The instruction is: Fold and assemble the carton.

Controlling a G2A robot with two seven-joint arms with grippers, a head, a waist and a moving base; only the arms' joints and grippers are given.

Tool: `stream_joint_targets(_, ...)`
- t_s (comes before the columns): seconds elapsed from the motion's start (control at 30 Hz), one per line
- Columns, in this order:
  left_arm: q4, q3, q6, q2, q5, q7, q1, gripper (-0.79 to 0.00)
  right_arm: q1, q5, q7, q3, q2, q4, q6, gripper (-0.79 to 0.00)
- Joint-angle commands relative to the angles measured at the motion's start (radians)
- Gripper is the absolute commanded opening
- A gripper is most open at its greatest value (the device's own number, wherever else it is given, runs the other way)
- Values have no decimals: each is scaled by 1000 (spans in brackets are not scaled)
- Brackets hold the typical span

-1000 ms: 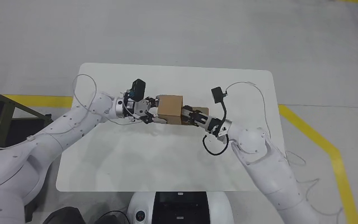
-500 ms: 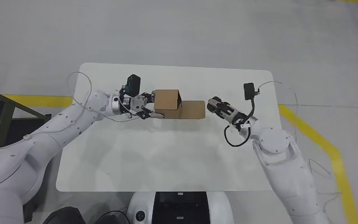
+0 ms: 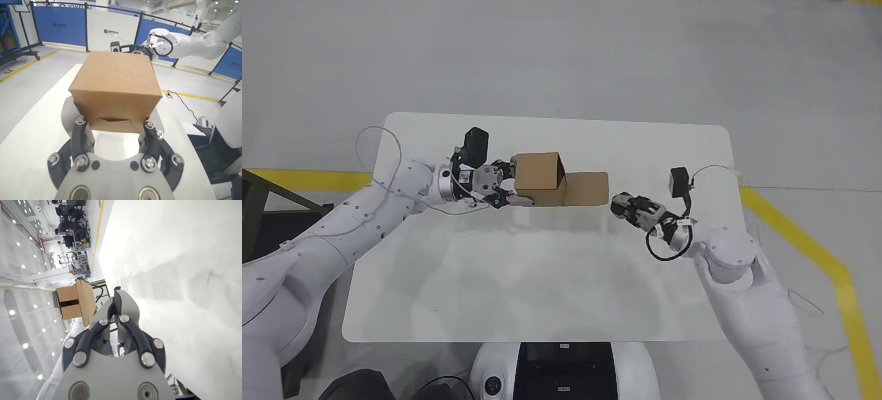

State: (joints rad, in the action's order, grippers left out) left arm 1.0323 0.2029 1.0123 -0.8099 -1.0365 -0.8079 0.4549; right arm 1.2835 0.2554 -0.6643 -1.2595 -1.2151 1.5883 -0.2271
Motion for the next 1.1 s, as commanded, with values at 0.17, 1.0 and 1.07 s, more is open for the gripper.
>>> stream_joint_targets(0.17, 18, 17, 0, 6, -5, 0, 12, -665, -19, 95, -91, 0, 0, -29, 44, -628)
stream_joint_targets(1.0, 18, -16, 0, -11, -56, 0, 6, -674, -56, 146, -132, 63, -5, -15, 131, -600)
stream_joint_targets(1.07, 16, -17, 0, -13, -60, 0, 5, -677, -57, 144, -131, 65, -4, -14, 130, -582)
